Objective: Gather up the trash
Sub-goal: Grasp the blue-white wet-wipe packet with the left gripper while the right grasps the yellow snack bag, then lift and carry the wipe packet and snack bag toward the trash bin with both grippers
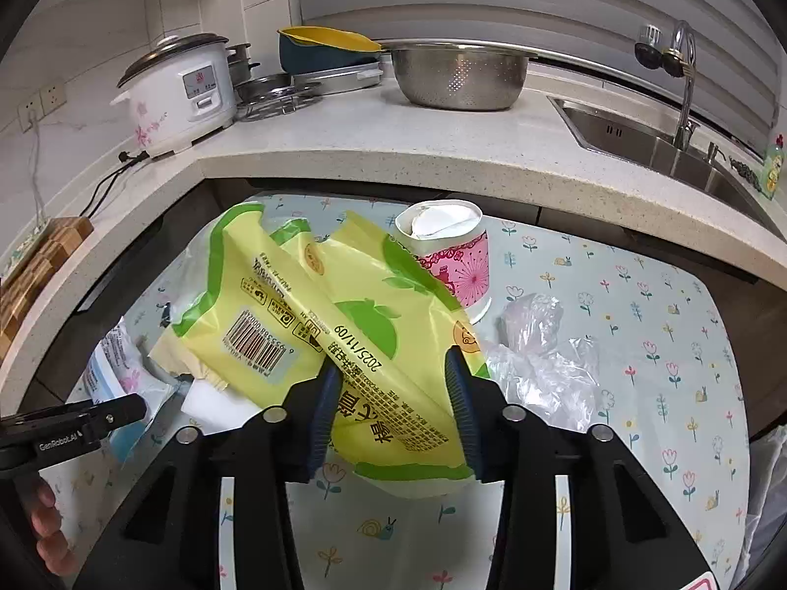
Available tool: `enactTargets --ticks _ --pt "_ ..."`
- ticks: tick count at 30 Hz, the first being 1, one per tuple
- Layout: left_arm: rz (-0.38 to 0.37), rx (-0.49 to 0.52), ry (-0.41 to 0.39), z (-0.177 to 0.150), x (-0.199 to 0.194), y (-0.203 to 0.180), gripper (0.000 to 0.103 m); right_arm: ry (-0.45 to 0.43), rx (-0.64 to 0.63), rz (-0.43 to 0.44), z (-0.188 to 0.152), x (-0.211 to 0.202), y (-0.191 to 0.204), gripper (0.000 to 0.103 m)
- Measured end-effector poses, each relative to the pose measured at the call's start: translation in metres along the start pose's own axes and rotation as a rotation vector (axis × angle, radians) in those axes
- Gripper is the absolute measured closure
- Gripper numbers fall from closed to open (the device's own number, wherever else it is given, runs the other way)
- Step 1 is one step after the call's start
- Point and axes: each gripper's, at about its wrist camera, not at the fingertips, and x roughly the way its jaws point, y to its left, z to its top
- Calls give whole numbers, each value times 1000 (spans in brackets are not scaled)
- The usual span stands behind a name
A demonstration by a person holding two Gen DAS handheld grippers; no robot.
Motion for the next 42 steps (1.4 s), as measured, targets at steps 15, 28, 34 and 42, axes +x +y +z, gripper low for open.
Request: enactTargets --ticks 15,28,34,42 --pt "-76 110 -92 -13 -58 -56 56 -93 57 0 -7 -82 -21 101" --pt "-178 285 -156 -49 -111 -152 56 -184 167 -96 -30 -173 -88 101" --pt "-230 361 -160 -75 -128 -194 56 -221 223 -134 -47 -210 -125 101" --pt "-268 456 -155 -111 -141 -242 56 -251 298 -198 -76 -250 -172 101"
